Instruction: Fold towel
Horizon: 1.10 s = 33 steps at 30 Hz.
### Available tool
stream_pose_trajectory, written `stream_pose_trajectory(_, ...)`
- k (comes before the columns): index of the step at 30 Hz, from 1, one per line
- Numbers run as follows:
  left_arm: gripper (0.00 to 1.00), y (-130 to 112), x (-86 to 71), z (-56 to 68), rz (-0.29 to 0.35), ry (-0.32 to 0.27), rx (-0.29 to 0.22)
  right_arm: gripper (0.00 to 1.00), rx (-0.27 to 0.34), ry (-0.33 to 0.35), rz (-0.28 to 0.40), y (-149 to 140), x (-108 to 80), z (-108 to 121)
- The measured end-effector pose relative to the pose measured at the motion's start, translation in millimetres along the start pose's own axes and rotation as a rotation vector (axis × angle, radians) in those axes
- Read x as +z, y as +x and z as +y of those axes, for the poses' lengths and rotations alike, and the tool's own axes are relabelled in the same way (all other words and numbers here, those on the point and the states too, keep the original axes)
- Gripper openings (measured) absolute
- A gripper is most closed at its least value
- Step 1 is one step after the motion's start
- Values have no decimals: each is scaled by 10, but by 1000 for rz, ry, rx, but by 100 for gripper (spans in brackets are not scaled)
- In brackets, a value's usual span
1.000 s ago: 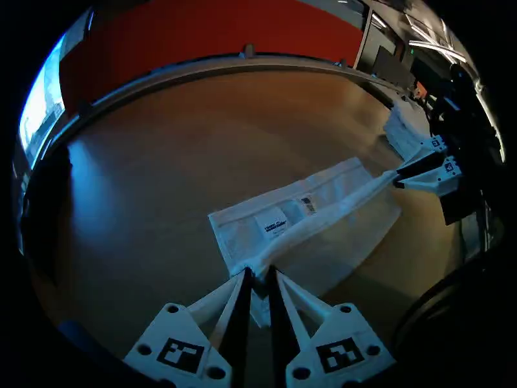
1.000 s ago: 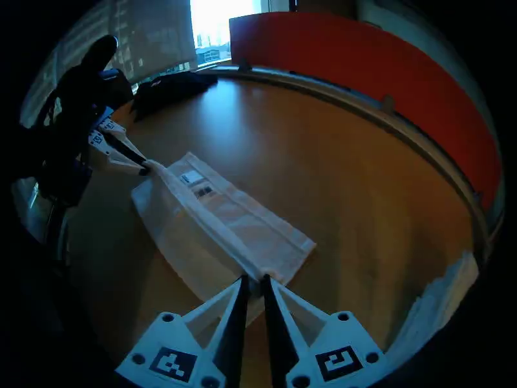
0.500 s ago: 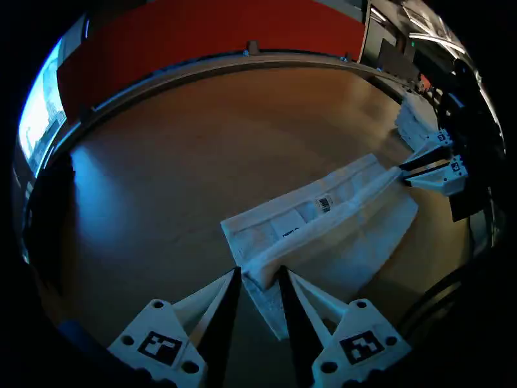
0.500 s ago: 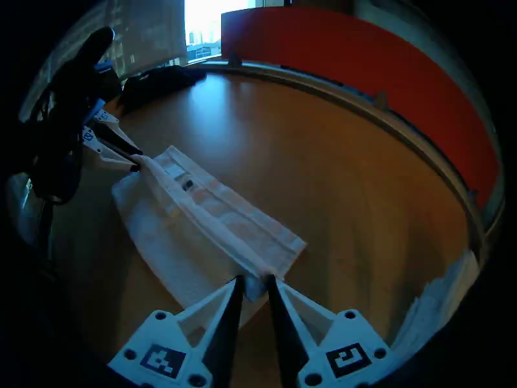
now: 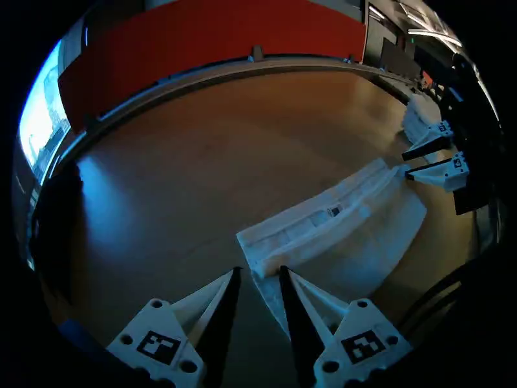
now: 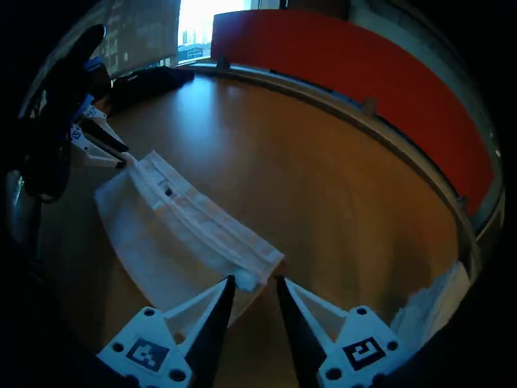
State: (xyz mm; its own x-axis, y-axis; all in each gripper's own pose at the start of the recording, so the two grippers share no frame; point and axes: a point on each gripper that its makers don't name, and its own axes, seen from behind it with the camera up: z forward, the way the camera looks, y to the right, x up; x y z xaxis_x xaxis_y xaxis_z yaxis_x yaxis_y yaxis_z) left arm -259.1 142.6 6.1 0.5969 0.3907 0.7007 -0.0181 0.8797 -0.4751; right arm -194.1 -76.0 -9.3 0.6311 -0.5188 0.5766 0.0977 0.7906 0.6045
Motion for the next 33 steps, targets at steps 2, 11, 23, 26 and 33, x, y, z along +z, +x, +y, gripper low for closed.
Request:
stream_pose_trajectory(2, 44, 17, -11, -27, 2, 5, -3, 57, 4, -7, 6, 23, -2, 18)
stream_pose_trajectory(11, 96, 20, -71, -115, 4, 15, -43, 89, 18, -52, 33, 86, -41, 101)
stream_pose_trajectory(23, 97, -39, -182, -100, 11, 13, -67, 90, 44, -45, 53, 84, -162, -14)
stream_pose_trajectory(26, 97, -72, -233, -76, 12, 12, -76, 90, 48, -41, 58, 71, -212, -56)
stream_pose_trajectory(33, 96, -167, -357, -20, 20, 16, -106, 90, 46, -38, 62, 17, -331, -157)
